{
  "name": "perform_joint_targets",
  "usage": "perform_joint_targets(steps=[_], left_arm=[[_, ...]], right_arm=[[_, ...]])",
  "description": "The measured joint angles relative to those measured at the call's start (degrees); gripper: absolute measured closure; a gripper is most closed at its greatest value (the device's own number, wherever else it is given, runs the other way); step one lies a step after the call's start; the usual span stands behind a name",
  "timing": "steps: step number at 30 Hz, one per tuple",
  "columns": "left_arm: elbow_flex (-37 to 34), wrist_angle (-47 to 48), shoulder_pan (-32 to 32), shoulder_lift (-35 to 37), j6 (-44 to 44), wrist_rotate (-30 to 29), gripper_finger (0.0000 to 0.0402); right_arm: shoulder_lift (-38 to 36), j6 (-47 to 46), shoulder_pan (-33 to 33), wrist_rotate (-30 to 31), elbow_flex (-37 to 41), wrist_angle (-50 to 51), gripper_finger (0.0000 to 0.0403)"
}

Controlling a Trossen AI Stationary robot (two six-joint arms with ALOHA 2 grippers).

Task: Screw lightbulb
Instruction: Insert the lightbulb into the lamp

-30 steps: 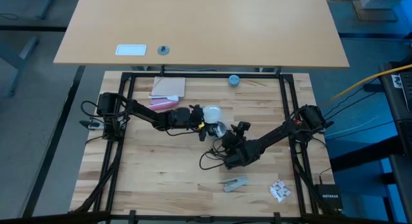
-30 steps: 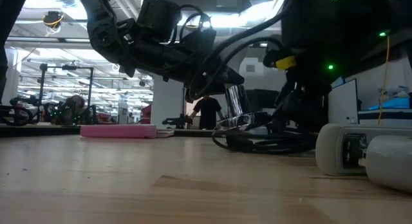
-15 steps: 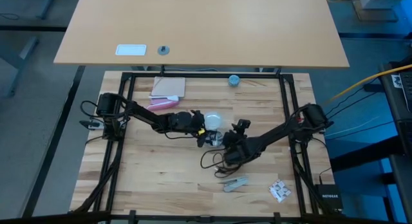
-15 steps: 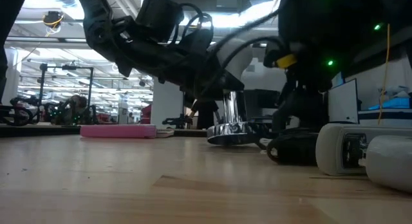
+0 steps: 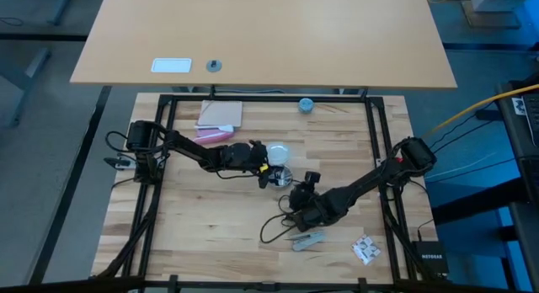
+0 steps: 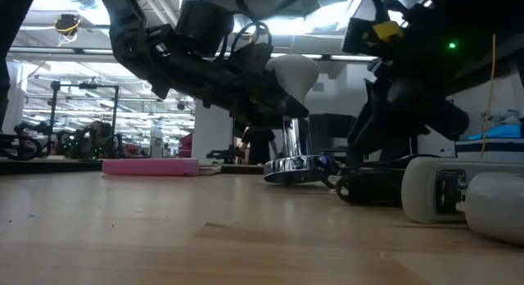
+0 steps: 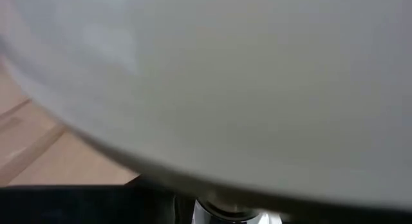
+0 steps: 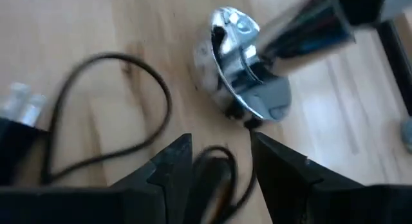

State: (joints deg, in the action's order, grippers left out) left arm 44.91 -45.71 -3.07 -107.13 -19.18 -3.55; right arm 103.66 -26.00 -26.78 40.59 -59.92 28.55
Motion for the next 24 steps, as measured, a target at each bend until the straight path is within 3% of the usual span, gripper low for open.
perform_joint_targets(steps=[6, 14, 24], left_arm=[[0.0, 0.04, 0.42, 0.0, 0.09, -0.13, 0.0251], [-0.02, -0.07, 0.46, 0.0, 0.09, -0.18, 0.0251], [-0.02, 0.1, 1.0, 0.0, -0.27, -0.29, 0.0251]], right_arm=[[0.43, 1.01, 1.03, 2.76, 0.0, -1.04, 0.0237], [6.39, 0.83, 2.22, 4.12, 0.0, -1.59, 0.0237], [7.08, 0.84, 3.14, 11.26, 0.0, 0.73, 0.0237]])
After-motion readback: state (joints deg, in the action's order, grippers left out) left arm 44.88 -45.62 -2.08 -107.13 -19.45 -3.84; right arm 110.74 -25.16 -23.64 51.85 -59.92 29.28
